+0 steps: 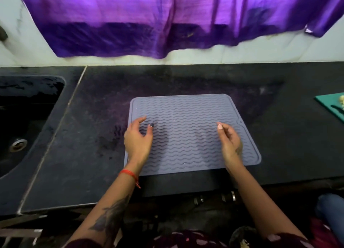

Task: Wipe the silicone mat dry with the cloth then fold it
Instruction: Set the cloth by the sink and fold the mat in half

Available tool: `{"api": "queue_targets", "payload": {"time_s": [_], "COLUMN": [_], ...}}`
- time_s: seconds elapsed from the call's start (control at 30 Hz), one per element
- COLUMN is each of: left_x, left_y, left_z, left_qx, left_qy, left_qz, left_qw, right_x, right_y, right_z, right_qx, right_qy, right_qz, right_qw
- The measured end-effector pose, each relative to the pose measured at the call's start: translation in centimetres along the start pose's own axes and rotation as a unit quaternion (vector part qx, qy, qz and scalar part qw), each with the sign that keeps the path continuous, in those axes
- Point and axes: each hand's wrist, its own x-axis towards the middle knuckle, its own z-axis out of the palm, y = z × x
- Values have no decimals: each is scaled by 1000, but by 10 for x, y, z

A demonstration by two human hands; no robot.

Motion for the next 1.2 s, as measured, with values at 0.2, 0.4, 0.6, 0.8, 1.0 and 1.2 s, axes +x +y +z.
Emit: {"api": "queue_targets", "payload": {"time_s": [0.2,0.4,0.6,0.8,1.0,1.2], "left_x": [9,24,37,45,51,54], "left_y": [-15,-17,-19,-23,-37,-48], "left_z": [0,-9,-19,-33,-42,-46], "left_qx": [181,186,168,60,-53,-104], "left_qy": [10,-22,-77,-87,-110,-131], "left_qz": [-26,-67,-108,-147,-176,-174], "left_qw": [983,980,977,983,977,970], "right_x": [29,57,71,78,52,8], "right_y": [27,16,-12,-48,-72,-73], "right_z": [-49,-58,-60,-32,47,133], "right_qx": [-372,-468,-431,-393,-194,-182], "right_qy": [126,62,-15,-93,-223,-280], "right_qz": [-124,55,123,61,8,-12], "right_qw": [911,880,894,913,955,942]}}
